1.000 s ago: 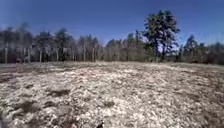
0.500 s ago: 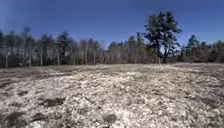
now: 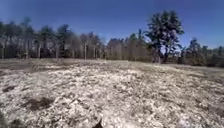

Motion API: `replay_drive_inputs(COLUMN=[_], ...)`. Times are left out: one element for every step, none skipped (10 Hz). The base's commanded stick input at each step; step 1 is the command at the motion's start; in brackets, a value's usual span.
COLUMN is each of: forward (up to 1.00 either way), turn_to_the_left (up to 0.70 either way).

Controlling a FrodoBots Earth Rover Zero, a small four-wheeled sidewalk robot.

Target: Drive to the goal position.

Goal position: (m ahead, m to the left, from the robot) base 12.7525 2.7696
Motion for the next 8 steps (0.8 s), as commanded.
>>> replay_drive_inputs(forward=[0.7,0.7,0.7,0.7,0.7,0.7,0.7,0.7], turn_to_the_left=[0.0,0.0,0.0,0.0,0.0,0.0,0.0,0.0])
